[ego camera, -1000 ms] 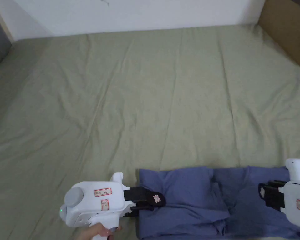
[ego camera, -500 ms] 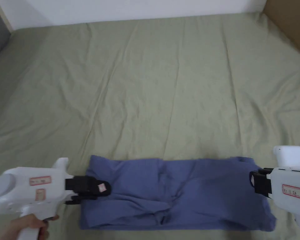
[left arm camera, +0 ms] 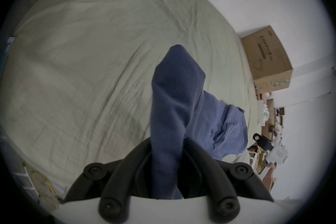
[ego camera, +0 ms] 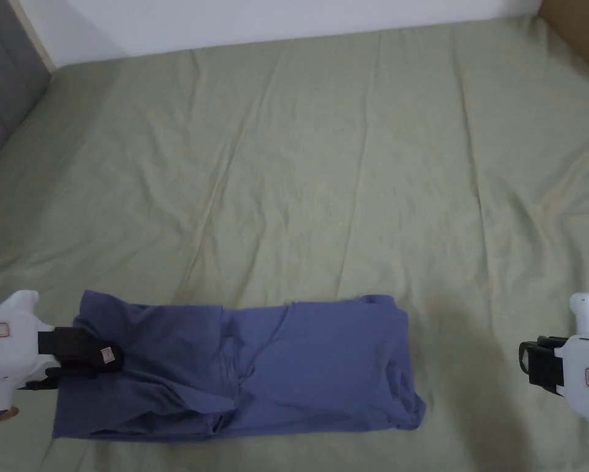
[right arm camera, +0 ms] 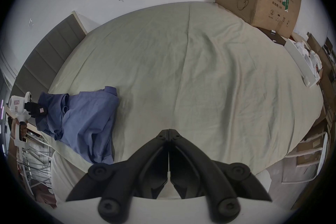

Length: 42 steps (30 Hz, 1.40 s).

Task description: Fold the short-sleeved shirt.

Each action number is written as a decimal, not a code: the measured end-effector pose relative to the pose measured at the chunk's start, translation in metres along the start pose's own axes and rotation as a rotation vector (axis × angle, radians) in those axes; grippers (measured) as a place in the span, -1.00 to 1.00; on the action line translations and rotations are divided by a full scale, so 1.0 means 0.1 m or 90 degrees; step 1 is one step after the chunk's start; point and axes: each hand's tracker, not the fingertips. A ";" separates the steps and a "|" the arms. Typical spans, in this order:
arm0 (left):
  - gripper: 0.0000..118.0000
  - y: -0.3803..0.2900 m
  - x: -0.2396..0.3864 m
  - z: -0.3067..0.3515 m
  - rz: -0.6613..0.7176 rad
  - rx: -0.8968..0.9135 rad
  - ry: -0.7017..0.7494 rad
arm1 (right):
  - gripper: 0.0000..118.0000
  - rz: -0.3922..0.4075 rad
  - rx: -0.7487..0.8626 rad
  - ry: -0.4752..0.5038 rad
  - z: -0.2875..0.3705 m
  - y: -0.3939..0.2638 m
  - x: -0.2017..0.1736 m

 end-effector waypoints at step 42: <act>-1.00 -0.69 1.92 -1.42 -0.127 -0.077 -0.159 | -1.00 -0.130 0.027 -0.015 0.15 -0.24 0.82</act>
